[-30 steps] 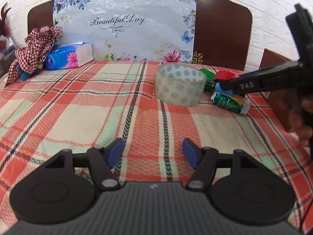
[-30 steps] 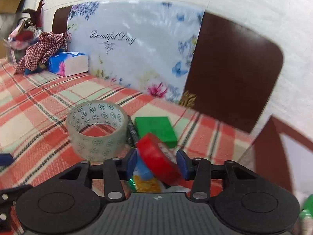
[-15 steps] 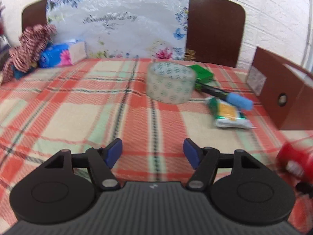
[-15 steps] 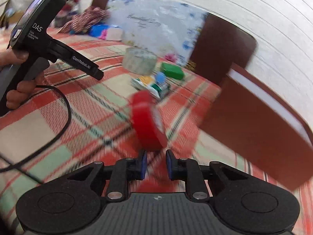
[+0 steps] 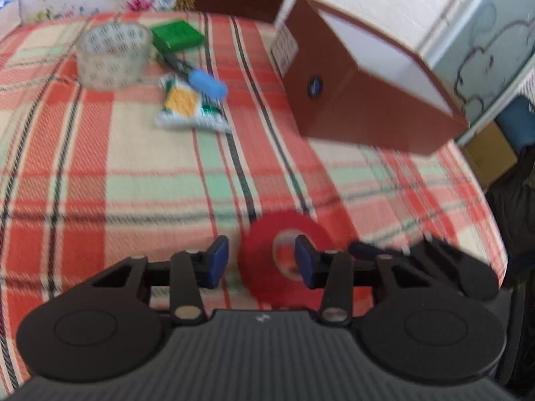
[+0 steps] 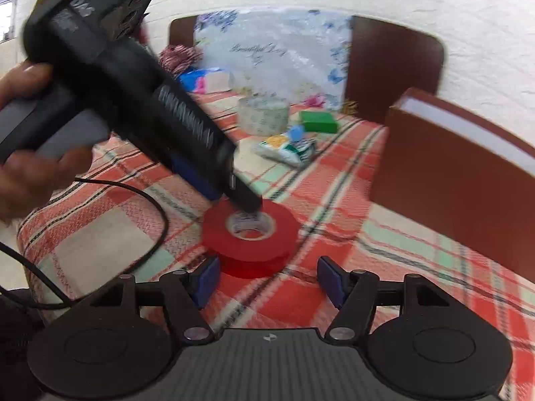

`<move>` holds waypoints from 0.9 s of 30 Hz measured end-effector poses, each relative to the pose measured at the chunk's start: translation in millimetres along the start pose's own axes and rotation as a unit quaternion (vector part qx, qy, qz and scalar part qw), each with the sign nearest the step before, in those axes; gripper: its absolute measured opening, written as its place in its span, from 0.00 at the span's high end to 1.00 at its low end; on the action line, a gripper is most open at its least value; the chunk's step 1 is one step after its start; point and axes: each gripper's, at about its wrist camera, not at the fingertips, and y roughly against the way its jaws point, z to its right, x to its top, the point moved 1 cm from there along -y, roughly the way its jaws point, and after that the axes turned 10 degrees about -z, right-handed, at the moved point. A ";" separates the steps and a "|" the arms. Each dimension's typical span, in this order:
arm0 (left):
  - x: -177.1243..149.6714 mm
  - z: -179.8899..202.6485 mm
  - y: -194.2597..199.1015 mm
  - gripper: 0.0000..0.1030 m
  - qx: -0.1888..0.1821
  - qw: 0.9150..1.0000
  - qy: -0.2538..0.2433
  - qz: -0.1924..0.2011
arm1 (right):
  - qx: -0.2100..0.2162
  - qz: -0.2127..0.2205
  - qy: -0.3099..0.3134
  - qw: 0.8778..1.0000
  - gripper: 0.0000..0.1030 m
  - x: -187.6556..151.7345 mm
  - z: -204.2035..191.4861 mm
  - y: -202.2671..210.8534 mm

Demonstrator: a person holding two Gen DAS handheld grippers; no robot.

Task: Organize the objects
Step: 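Grasp the red tape roll with the left gripper and lift it, then lower the red tape into the brown box and open the left gripper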

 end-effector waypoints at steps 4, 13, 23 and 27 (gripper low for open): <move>-1.9 4.1 -0.8 0.69 0.027 0.999 -0.002 0.021 | 0.007 0.022 -0.003 1.000 0.37 10.8 -2.6 -3.0; 100.6 79.9 61.2 0.69 0.017 0.979 -0.116 0.166 | -0.146 0.176 -0.038 0.973 0.37 69.3 63.1 36.6; 194.0 122.9 -46.6 0.69 0.042 0.978 -0.150 0.136 | -0.209 0.124 -0.123 0.962 0.33 86.4 144.2 -13.0; 191.8 119.7 -50.9 0.69 0.056 0.978 -0.148 0.138 | -0.212 0.150 -0.138 0.956 0.36 74.2 131.7 -0.7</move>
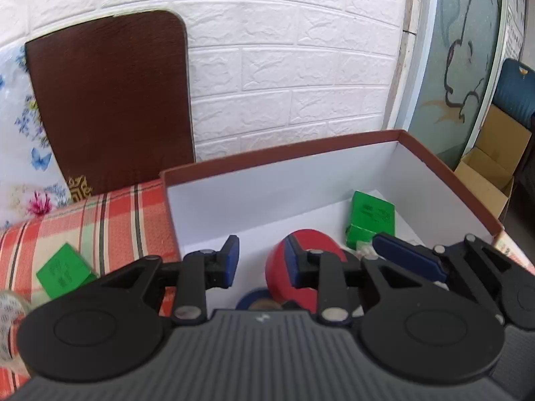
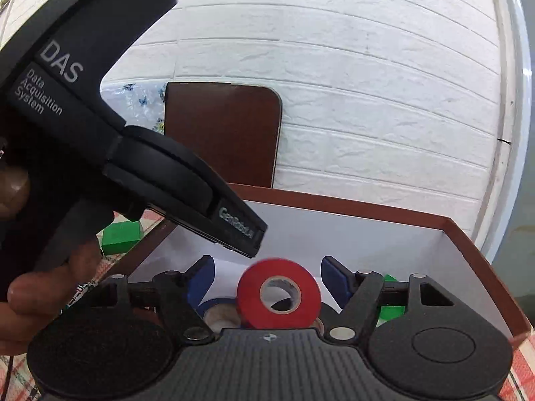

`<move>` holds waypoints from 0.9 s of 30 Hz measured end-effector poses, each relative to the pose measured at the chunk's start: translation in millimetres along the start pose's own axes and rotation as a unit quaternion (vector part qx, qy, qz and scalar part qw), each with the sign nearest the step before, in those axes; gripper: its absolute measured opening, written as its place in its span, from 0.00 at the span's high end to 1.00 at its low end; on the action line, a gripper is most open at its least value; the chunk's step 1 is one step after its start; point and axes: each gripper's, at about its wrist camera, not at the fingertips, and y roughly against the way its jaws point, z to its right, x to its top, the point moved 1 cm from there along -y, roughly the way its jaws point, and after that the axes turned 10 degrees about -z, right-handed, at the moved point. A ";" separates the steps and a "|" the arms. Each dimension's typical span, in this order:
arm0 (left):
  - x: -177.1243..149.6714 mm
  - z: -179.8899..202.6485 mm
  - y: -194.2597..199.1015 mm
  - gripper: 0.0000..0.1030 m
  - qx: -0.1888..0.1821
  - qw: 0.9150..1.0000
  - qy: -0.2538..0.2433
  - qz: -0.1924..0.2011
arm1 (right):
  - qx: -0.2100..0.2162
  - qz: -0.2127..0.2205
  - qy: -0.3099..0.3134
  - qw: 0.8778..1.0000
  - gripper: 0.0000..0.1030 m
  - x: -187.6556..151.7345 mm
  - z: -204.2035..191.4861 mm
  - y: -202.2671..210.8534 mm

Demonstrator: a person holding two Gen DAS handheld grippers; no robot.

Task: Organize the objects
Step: 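Lower the red tape into the brown box and open the left gripper, then grasp the green-and-yellow snack packet with the left gripper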

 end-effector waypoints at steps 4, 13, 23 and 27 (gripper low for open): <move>-30.0 -13.9 50.7 0.69 -0.045 0.998 0.014 0.051 | 0.034 0.056 -0.017 0.998 0.36 -17.4 -12.1 36.7; -169.9 -85.2 82.8 0.69 -0.002 0.993 0.117 -0.010 | 0.161 -0.095 0.056 0.981 0.47 -67.5 -91.7 44.4; -228.4 -187.7 93.4 0.62 0.212 0.961 0.173 0.037 | 0.164 -0.107 0.103 0.975 0.48 -38.1 -154.6 -9.2; -231.8 -198.7 95.4 0.58 0.195 0.961 0.184 0.061 | 0.151 -0.140 0.080 0.975 0.40 -18.7 -172.7 -57.3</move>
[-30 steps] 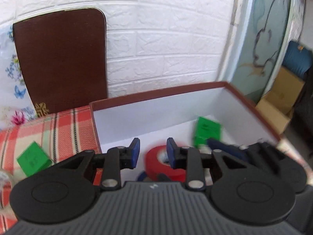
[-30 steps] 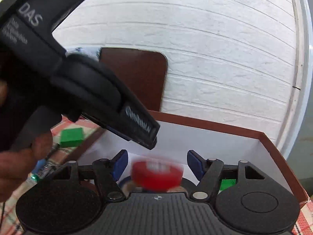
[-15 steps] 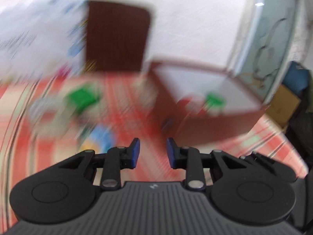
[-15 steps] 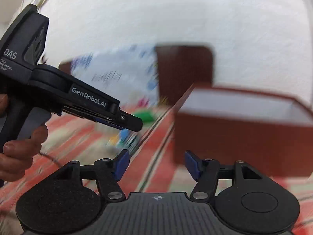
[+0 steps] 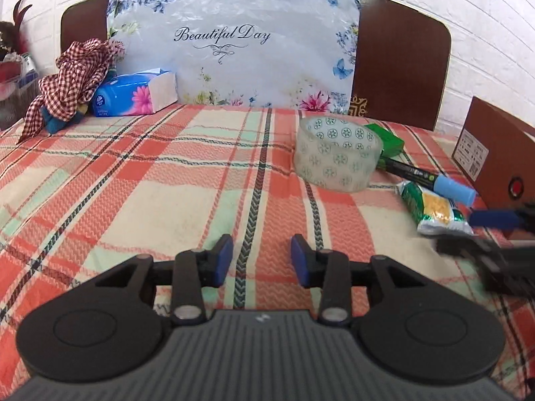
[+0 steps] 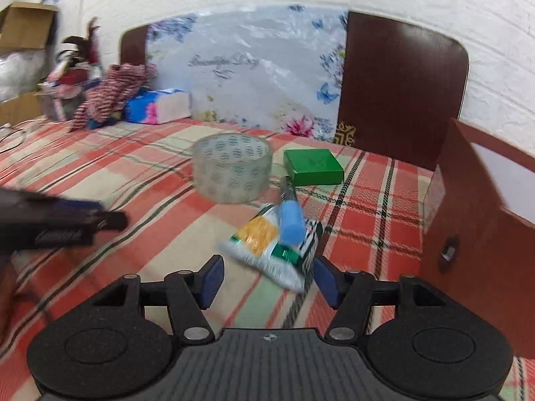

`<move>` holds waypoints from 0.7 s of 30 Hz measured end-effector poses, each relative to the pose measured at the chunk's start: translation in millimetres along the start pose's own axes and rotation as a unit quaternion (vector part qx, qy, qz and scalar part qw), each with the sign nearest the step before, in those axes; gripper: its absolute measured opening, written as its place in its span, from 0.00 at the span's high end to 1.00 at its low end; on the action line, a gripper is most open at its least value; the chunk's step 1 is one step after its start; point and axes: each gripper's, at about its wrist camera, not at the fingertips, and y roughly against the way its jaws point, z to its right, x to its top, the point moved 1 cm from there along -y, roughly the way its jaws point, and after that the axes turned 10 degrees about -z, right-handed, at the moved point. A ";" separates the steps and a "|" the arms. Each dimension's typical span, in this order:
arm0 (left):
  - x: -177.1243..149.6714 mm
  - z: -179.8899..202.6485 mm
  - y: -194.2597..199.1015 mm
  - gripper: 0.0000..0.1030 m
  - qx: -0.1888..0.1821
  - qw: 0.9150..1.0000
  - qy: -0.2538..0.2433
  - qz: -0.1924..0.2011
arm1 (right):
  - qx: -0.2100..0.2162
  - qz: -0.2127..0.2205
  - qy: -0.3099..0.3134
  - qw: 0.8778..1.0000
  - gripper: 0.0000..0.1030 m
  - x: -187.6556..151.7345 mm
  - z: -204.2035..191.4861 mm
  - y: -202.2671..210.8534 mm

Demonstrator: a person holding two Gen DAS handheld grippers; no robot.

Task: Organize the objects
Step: 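Grasp the green-and-yellow snack packet with the left gripper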

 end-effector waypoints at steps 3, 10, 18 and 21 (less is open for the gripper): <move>-2.0 0.7 0.8 0.55 -0.006 1.000 -0.001 0.002 | 0.011 -0.010 -0.017 1.000 0.46 9.3 3.6 -15.8; -3.1 5.6 3.1 0.52 -0.007 1.000 -0.007 -0.001 | 0.016 -0.016 0.031 0.999 0.99 -37.0 -4.0 29.8; 45.5 50.7 -1.5 0.08 -0.115 0.992 0.020 -0.035 | 0.009 -0.004 0.036 0.999 0.89 -75.2 -11.6 75.6; 66.2 83.2 -25.5 0.07 -0.115 0.992 -0.025 -0.053 | 0.006 0.004 0.028 1.000 0.41 -65.9 -6.4 68.8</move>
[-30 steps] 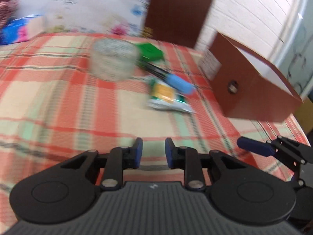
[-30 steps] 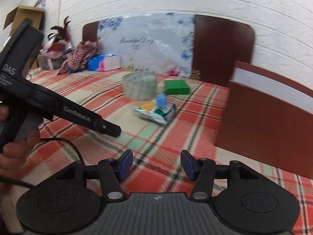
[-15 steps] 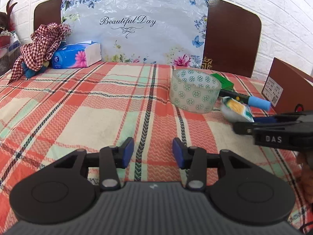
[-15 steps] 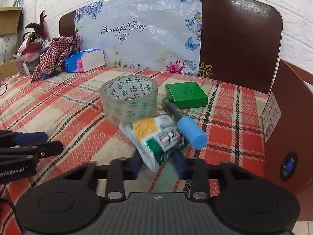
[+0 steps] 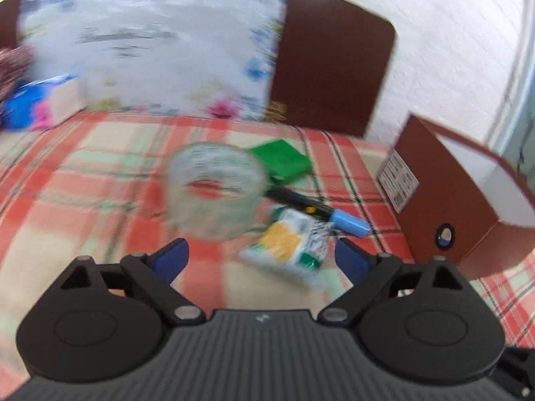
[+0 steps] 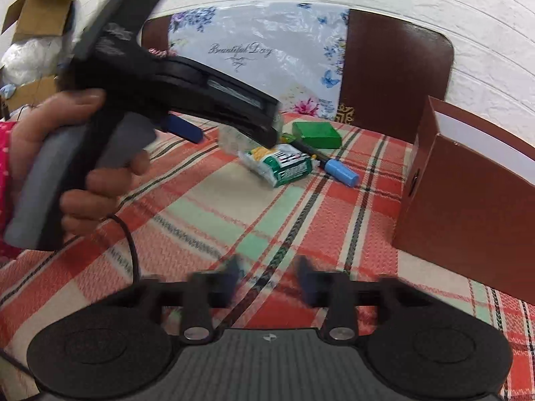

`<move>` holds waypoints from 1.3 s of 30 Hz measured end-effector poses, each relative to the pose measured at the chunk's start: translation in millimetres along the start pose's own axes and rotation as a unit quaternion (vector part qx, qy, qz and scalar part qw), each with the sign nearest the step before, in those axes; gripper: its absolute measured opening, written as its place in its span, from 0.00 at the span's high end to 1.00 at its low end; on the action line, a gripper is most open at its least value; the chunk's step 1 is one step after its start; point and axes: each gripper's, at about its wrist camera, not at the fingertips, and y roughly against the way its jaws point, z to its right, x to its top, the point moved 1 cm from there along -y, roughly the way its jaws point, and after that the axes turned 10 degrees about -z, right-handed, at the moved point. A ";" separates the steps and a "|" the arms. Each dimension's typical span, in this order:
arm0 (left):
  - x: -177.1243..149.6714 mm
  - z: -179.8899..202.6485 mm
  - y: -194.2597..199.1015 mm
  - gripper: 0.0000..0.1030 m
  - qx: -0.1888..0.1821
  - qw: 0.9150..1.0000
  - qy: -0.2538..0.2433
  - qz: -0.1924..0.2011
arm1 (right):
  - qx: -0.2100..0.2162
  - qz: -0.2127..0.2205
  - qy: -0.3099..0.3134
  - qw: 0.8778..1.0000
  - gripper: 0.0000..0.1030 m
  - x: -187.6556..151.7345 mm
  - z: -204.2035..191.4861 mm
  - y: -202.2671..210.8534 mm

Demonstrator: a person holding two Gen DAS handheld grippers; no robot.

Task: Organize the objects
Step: 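Grasp the green-and-yellow snack packet with the left gripper, then lower the snack packet into the brown box and release it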

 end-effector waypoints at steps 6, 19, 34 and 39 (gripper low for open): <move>19.2 15.8 -44.4 0.54 -0.007 0.998 -0.029 -0.053 | -0.011 -0.010 -0.005 1.000 0.35 36.5 11.9 -44.4; -87.2 31.6 42.2 0.59 -0.143 0.986 0.017 -0.088 | 0.049 -0.009 0.023 0.998 0.43 -14.8 -17.7 14.6; 46.0 216.2 39.8 0.60 -0.189 0.966 -0.174 0.022 | -0.143 0.145 -0.076 0.976 0.45 28.5 131.5 67.2; 69.4 246.4 -4.0 0.58 -0.161 0.969 -0.185 0.008 | -0.140 0.123 -0.112 0.976 0.45 41.1 172.2 35.2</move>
